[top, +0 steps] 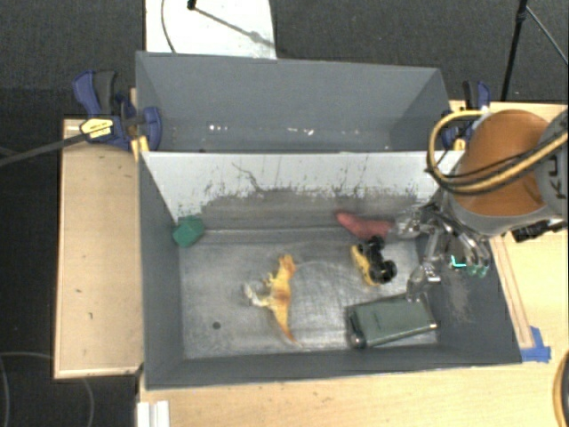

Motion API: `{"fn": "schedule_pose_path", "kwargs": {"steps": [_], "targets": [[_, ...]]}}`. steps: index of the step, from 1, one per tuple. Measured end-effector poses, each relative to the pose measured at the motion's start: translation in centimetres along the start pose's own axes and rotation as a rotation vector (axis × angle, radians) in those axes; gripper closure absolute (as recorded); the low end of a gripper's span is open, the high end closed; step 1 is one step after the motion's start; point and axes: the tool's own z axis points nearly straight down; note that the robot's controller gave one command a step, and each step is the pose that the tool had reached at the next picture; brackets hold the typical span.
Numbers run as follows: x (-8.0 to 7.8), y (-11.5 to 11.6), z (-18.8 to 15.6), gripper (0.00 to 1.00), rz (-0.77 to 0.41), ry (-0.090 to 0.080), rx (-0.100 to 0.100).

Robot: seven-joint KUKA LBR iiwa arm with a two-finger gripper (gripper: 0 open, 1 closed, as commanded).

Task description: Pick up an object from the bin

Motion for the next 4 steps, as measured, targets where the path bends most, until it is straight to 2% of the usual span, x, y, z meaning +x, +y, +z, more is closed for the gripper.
{"fn": "schedule_pose_path", "kwargs": {"steps": [1, 2, 3, 4], "targets": [[-0.2, 0.0, -0.4, 0.0, -0.003, -0.008, 0.001], [-0.6, -0.5, 5.7, 1.0, -0.37, -0.009, 0.003], [-1.1, -0.4, 5.5, 0.0, -0.371, -0.029, 0.006], [-1.1, -0.4, 5.5, 0.0, -0.372, -0.028, 0.006]]}}
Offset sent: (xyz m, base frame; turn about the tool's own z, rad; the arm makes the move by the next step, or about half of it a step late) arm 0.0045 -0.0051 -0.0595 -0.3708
